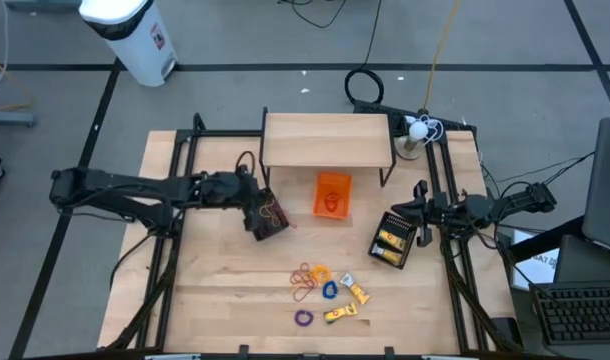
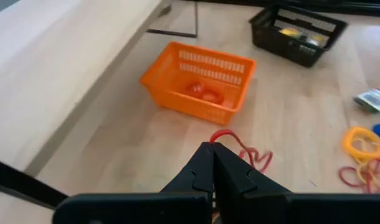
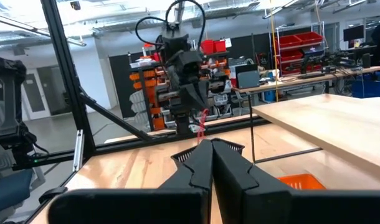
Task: Pick & Place Office Desk Supplies
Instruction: Put the red rubberband into the left black bin
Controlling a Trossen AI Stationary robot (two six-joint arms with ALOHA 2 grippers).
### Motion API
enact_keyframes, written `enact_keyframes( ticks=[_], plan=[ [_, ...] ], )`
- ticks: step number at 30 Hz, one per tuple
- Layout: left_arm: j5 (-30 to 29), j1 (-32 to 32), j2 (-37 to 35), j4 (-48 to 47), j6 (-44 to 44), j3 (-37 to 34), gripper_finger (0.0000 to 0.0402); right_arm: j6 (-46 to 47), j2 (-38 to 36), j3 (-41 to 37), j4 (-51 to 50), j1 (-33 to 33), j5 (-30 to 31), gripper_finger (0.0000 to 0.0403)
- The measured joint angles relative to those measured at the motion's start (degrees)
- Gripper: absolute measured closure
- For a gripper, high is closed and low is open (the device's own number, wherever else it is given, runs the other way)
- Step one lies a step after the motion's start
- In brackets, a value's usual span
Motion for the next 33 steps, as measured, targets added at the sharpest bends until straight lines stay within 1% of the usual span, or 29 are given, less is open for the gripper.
enact_keyframes(
  ticks=[3,7,11,15,17,23,30,33],
  plan=[
    [0.83,0.67,-1.25,0.39,0.55,0.01,0.0402,0.02,0.00,0.01,0.04,0.00,-0.02,0.0403],
    [1.56,0.80,-7.11,-0.41,0.85,0.61,0.0402,0.02,0.00,0.01,0.04,0.00,-0.02,0.0403],
    [0.42,1.63,-12.55,-8.49,-0.12,2.14,0.0402,0.01,0.00,0.01,0.07,0.00,-0.03,0.0403],
    [-0.04,2.28,-13.80,-15.47,-2.37,1.83,0.0402,-0.36,0.00,0.00,0.09,-0.01,-0.04,0.0403],
    [-0.43,2.29,-13.20,-15.41,-3.20,0.58,0.0402,-0.38,-0.02,0.01,0.11,0.01,-0.03,0.0403],
    [0.11,2.29,-7.51,-8.44,-3.20,-3.54,0.0402,-0.06,0.00,-0.01,0.09,-0.01,-0.04,0.0403],
    [0.72,2.40,0.77,-8.75,-2.14,-4.10,0.0402,-0.11,0.00,0.01,0.07,0.00,-0.04,0.0403],
    [1.97,2.40,3.71,-8.67,-1.89,-4.10,0.0402,-0.04,0.00,0.00,0.08,0.00,-0.04,0.0403]
  ],
)
